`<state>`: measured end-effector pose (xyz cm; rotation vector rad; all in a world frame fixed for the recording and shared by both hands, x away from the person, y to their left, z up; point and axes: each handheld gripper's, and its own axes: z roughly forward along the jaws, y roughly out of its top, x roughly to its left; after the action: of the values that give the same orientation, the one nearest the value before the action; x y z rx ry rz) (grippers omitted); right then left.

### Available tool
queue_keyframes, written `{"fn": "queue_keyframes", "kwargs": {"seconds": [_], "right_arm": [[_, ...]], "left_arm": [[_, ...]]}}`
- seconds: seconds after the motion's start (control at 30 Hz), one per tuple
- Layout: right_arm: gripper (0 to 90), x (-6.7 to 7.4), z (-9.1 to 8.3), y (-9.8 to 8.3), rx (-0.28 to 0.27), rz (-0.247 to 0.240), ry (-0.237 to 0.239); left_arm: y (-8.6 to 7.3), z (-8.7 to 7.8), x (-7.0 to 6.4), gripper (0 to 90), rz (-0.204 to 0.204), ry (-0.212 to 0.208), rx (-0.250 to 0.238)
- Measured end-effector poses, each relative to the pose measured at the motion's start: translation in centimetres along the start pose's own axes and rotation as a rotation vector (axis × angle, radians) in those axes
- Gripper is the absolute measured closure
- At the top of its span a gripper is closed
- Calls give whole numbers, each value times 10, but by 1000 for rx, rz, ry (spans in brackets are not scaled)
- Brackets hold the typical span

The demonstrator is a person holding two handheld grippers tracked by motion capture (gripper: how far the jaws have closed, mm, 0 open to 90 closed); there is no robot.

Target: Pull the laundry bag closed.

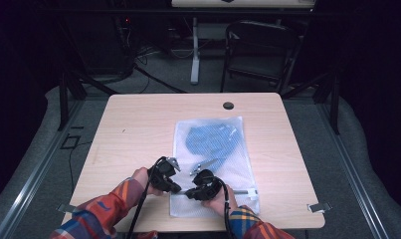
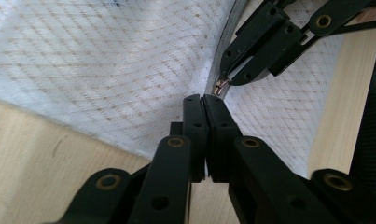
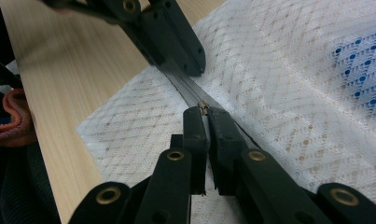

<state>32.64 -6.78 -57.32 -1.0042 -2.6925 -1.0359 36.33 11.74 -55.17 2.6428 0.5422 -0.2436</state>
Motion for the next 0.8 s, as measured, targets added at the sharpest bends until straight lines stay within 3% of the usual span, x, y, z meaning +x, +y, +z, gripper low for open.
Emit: {"fn": "queue_keyframes", "kwargs": {"seconds": [0.1,0.33,0.5,0.63,0.8], "right_arm": [[864,0,0,0,-4,4,1],[864,-6,0,-2,-9,31,41],[865,-2,-1,0,6,-2,15],[865,-2,-2,-1,8,6,11],[865,-5,-6,-2,29,-11,11]], "left_arm": [[0,4,1,858,6,-10,14],[-3,4,2,876,-7,-22,-10],[-3,4,0,879,9,-22,-13],[-3,4,1,880,24,-17,-3],[-3,4,0,879,11,-22,-14]]}}
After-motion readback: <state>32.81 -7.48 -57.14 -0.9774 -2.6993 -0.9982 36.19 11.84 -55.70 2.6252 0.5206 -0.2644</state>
